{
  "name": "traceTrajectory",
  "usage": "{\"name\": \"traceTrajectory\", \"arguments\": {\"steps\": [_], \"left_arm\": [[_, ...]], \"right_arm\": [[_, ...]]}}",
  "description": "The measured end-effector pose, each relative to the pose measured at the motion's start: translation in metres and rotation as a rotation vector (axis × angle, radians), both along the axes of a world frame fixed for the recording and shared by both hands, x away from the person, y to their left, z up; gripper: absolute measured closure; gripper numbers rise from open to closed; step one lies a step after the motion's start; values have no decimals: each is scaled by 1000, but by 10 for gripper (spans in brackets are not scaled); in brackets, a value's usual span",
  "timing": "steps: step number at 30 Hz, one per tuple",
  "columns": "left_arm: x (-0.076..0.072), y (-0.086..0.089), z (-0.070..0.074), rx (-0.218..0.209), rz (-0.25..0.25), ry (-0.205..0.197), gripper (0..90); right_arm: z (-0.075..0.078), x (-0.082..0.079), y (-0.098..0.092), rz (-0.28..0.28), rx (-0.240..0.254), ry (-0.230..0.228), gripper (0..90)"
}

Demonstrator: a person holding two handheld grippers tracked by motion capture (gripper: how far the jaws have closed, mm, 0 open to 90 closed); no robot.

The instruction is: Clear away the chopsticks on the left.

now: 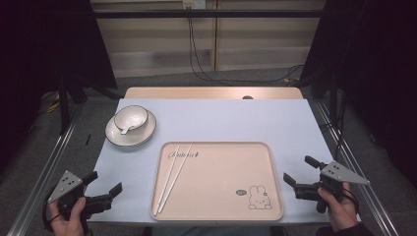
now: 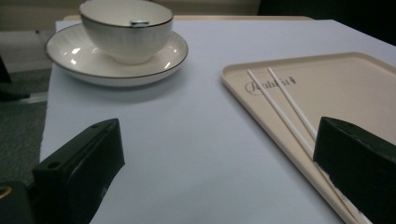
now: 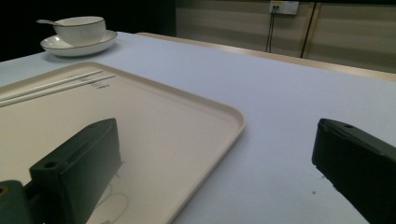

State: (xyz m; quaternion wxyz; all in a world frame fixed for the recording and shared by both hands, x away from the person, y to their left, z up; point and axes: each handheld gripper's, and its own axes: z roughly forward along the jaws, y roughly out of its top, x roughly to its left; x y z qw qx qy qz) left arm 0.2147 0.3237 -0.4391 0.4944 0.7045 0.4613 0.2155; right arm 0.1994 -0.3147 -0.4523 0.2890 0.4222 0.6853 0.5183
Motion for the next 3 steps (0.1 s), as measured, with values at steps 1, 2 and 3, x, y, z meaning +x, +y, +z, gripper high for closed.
{"name": "traceTrajectory", "arguments": {"steps": [1, 2, 3], "left_arm": [[1, 3, -1, -31, 28, -2, 15], [1, 3, -1, -31, 28, -2, 15], [2, 2, -1, -25, 34, -1, 16]], "right_arm": [[-1, 1, -2, -14, 2, 7, 5], [-1, 1, -2, -14, 2, 7, 5], [-1, 2, -3, -30, 1, 13, 3]]}}
